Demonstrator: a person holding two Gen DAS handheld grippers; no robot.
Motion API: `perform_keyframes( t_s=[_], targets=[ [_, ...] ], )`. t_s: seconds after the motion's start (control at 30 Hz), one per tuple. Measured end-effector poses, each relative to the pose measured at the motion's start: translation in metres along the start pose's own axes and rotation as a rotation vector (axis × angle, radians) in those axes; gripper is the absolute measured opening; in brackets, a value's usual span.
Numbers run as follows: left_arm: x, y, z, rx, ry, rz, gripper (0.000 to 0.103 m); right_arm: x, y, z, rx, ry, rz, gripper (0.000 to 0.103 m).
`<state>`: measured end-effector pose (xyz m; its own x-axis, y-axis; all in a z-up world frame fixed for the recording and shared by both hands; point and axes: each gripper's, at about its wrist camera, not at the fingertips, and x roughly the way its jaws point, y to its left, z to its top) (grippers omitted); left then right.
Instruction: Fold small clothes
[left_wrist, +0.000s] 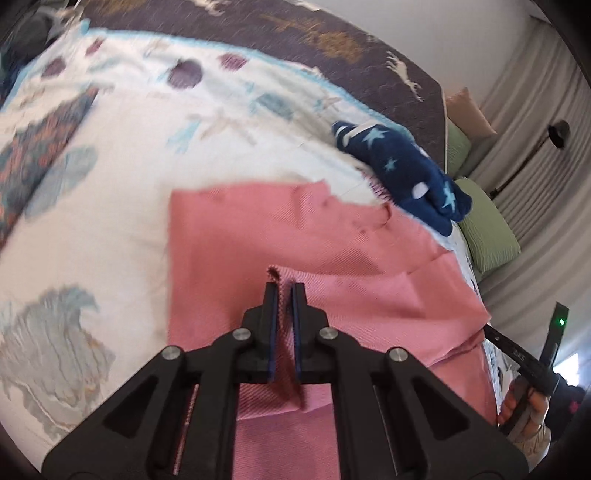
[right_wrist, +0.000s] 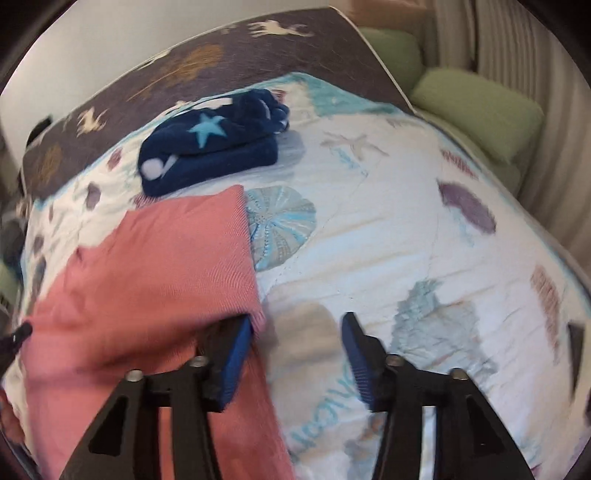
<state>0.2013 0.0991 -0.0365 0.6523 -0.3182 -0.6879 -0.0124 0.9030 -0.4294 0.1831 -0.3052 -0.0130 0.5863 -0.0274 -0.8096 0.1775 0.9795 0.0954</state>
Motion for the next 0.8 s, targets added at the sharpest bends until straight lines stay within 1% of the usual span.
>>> perform_keyframes(
  t_s=[0.1, 0.17, 0.2, 0.27, 0.33, 0.4, 0.47, 0.5, 0.53, 0.57, 0.63, 0.67, 0.7, 0.73, 0.77, 0.8],
  targets=[
    [-0.004, 0.004, -0.004, -0.012, 0.005, -0.011, 0.007, -0.013, -0.004, -0.002, -0.026, -0.012, 0.004, 0.058],
    [-0.009, 0.003, -0.005, -0.002, 0.003, -0.008, 0.01, -0.022, -0.005, -0.002, -0.021, -0.031, 0.007, 0.058],
    [-0.01, 0.002, -0.005, 0.008, -0.002, 0.0, 0.014, -0.027, -0.005, -0.001, -0.013, -0.043, 0.012, 0.058],
    [-0.011, 0.001, -0.005, 0.017, -0.006, 0.011, 0.036, -0.034, -0.002, 0.006, 0.002, -0.071, 0.045, 0.058],
    [-0.005, 0.0, -0.006, 0.015, 0.021, -0.005, 0.039, -0.039, 0.008, 0.015, -0.011, -0.09, 0.099, 0.058],
    [0.005, -0.003, -0.006, 0.013, 0.061, -0.025, 0.039, -0.038, 0.026, 0.024, -0.063, -0.092, 0.118, 0.058],
    [0.012, -0.006, -0.005, 0.021, 0.074, -0.029, 0.006, -0.029, 0.049, 0.035, -0.135, -0.078, 0.126, 0.058],
    [0.011, -0.007, -0.003, 0.014, 0.08, -0.037, 0.005, -0.021, 0.058, 0.041, -0.16, -0.06, 0.13, 0.058],
    [0.006, -0.009, 0.001, 0.003, 0.062, -0.058, 0.005, -0.011, 0.065, 0.047, -0.169, -0.043, 0.125, 0.058],
    [-0.006, -0.013, 0.008, 0.005, 0.015, -0.092, 0.005, -0.003, 0.07, 0.052, -0.166, -0.034, 0.112, 0.058],
    [-0.028, -0.021, 0.021, 0.036, -0.064, -0.114, 0.005, 0.013, 0.074, 0.065, -0.161, -0.041, 0.069, 0.058],
    [-0.04, -0.026, 0.029, 0.071, -0.101, -0.105, 0.005, 0.022, 0.073, 0.072, -0.161, -0.044, 0.049, 0.058],
    [-0.042, -0.027, 0.033, 0.092, -0.111, -0.096, 0.005, 0.033, 0.072, 0.08, -0.157, -0.034, 0.031, 0.058],
    [-0.042, -0.028, 0.036, 0.113, -0.113, -0.08, 0.005, 0.049, 0.068, 0.088, -0.137, 0.004, 0.029, 0.058],
    [-0.038, -0.027, 0.038, 0.121, -0.103, -0.057, 0.005, 0.062, 0.062, 0.093, -0.102, 0.042, 0.048, 0.058],
    [-0.032, -0.023, 0.038, 0.12, -0.083, -0.043, 0.005, 0.075, 0.055, 0.099, -0.048, 0.084, 0.093, 0.058]
  ],
)
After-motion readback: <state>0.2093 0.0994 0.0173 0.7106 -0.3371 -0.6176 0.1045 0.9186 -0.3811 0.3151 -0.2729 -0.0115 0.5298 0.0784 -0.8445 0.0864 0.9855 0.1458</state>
